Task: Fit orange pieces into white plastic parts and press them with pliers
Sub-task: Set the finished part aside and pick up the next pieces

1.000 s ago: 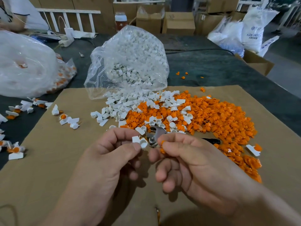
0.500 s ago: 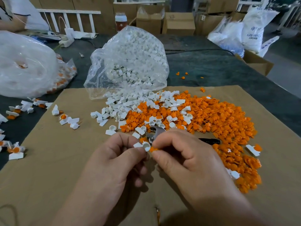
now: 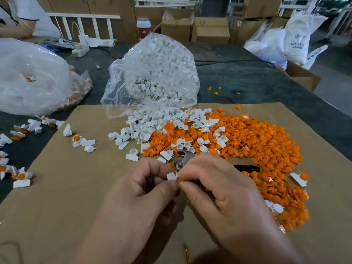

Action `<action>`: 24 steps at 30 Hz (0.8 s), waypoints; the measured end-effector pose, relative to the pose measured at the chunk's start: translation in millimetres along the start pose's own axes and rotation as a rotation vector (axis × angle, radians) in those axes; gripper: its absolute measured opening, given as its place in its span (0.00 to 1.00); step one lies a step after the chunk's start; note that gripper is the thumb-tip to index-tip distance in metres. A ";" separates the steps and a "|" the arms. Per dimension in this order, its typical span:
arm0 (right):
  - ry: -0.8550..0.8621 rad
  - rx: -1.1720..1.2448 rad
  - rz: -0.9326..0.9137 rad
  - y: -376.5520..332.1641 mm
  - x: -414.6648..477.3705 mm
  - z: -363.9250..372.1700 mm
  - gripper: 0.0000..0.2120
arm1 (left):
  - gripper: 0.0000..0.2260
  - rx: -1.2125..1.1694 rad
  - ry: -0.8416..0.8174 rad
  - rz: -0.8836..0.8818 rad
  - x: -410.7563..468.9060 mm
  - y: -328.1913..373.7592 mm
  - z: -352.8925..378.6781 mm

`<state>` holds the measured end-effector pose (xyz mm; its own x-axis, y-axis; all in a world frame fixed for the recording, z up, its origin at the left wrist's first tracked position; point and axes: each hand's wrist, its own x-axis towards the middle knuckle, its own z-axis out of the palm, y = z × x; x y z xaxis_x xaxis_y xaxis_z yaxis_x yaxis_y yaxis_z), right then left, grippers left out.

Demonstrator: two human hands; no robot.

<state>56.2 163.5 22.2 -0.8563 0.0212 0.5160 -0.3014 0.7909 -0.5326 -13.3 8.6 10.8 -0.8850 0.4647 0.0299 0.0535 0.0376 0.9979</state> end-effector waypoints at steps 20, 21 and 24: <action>-0.106 0.056 0.058 -1.3 0.2 -2.9 0.08 | 0.11 0.004 -0.008 -0.005 0.8 -0.4 0.0; -0.103 0.094 0.082 -0.1 0.3 -2.9 0.08 | 0.10 0.025 -0.004 -0.001 0.9 -1.3 -0.4; -0.092 0.312 0.227 4.8 0.4 -4.5 0.06 | 0.14 0.059 -0.035 0.033 0.3 -1.5 -3.4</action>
<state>56.3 170.1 23.0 -0.9454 0.1080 0.3076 -0.2013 0.5487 -0.8114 -15.3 5.6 9.5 -0.8656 0.4972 0.0593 0.1100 0.0732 0.9912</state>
